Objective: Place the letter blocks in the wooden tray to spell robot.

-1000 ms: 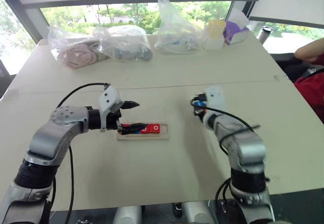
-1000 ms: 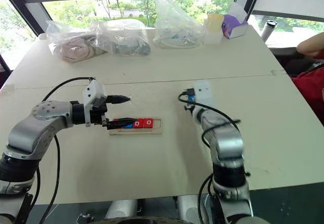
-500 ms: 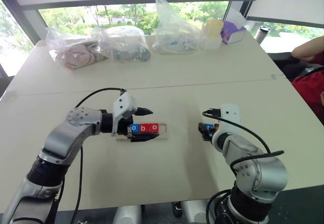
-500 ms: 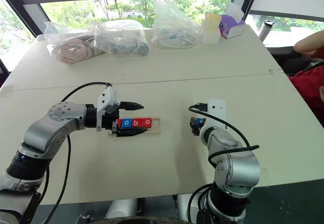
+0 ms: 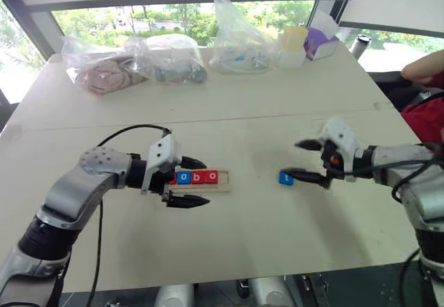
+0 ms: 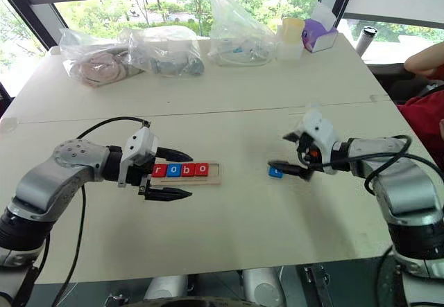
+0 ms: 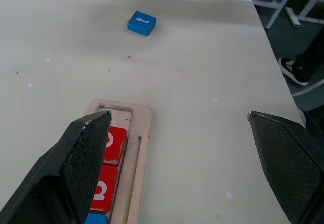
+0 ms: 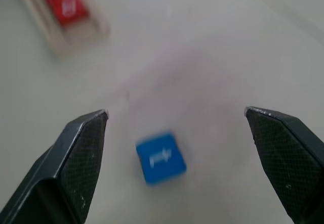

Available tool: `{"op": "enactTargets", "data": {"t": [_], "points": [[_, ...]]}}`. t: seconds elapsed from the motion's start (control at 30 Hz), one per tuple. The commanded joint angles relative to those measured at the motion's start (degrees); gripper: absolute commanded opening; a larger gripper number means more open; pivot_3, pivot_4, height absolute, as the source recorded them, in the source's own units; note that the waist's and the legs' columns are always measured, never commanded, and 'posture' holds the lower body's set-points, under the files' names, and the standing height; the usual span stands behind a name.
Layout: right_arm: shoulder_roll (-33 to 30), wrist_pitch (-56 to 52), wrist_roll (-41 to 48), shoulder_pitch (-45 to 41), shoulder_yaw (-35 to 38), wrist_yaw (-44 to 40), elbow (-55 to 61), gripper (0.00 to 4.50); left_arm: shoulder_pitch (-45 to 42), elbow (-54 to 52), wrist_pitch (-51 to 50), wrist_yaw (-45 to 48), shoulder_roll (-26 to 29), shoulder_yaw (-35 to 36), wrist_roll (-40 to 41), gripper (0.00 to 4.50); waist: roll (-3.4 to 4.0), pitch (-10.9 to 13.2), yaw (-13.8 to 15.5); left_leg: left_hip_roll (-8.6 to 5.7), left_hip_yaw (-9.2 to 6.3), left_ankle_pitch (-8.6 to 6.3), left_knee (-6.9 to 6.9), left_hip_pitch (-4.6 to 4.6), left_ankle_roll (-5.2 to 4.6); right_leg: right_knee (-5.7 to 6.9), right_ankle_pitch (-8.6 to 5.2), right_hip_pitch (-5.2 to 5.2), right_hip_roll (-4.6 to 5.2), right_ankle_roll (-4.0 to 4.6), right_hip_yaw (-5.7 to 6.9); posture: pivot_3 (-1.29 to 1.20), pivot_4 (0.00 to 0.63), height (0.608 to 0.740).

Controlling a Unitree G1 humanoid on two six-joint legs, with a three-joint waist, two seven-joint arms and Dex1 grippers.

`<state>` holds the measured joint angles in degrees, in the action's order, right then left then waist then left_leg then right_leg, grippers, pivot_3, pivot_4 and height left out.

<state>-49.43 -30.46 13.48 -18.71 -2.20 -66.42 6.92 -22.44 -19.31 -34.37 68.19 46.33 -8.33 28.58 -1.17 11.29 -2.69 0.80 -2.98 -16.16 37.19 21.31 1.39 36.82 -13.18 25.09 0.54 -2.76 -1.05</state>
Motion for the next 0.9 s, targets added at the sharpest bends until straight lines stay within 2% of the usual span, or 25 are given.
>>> {"op": "enactTargets", "data": {"t": [0.03,0.2,0.37,0.4,0.43,0.6,0.77,0.9], "points": [[-0.17,14.54,-4.54,-2.80,-3.60,-3.18,-9.07,4.44,2.07,-2.10,1.35,0.47,3.53,1.52,-1.70,4.50,0.02,0.01,-0.13,0.00,0.03,0.00,0.04,-0.01,0.00,0.04,0.00,0.01,0.00,0.00,-0.04,0.00,0.150,0.740],[2.30,20.74,-5.47,-6.25,-5.80,-4.95,-18.57,4.44,5.84,-3.40,0.47,-0.76,5.95,4.97,-0.84,4.50,-0.01,0.02,0.16,-0.01,0.06,0.01,0.09,-0.03,0.01,0.17,0.01,0.05,0.00,0.01,-0.12,0.00,0.150,0.740],[3.77,23.32,-6.20,-7.14,-6.47,-5.72,-21.94,4.44,7.88,-4.03,0.31,-1.78,6.97,6.66,-1.06,4.50,-0.01,0.01,0.24,-0.01,0.03,0.01,0.12,-0.03,0.02,0.21,0.02,0.04,0.02,0.03,-0.10,0.00,0.150,0.740],[3.99,22.63,-5.34,-6.97,-6.23,-6.40,-21.89,3.95,8.13,-4.05,0.25,-2.07,7.07,6.99,-1.18,4.50,-0.01,0.01,0.24,-0.01,0.04,0.01,0.12,-0.04,0.02,0.21,0.02,0.04,0.02,0.03,-0.10,0.00,0.150,0.740],[4.21,21.94,-4.51,-6.69,-5.87,-6.81,-21.57,3.71,8.36,-4.06,0.17,-2.25,7.15,7.39,-1.10,4.50,-0.01,0.01,0.23,-0.01,0.04,0.01,0.12,-0.04,0.02,0.21,0.02,0.03,0.02,0.03,-0.10,0.00,0.150,0.740],[4.73,20.07,-2.91,-6.34,-4.39,-6.04,-19.93,1.21,8.55,-3.94,0.30,-2.49,7.45,7.61,-1.06,4.50,0.00,0.01,0.28,-0.01,0.03,0.01,0.13,-0.05,0.02,0.26,0.03,0.03,0.02,0.04,-0.11,0.00,0.150,0.740],[7.67,14.96,-0.56,-9.32,-5.40,-4.90,-12.84,1.21,8.16,-2.18,1.39,-1.63,8.27,7.50,-1.95,4.50,0.01,0.01,0.09,-0.01,0.04,0.02,0.12,-0.06,0.03,0.28,0.05,0.05,0.01,0.04,-0.11,0.00,0.150,0.740],[12.80,11.64,-0.74,-13.53,-10.35,-5.42,-7.63,1.21,8.26,-1.87,0.18,-1.21,8.42,9.20,0.25,4.50,0.01,0.01,0.09,0.02,-0.01,0.02,0.11,-0.08,0.04,0.34,0.08,0.08,-0.02,0.06,-0.09,0.00,0.150,0.740]]}}
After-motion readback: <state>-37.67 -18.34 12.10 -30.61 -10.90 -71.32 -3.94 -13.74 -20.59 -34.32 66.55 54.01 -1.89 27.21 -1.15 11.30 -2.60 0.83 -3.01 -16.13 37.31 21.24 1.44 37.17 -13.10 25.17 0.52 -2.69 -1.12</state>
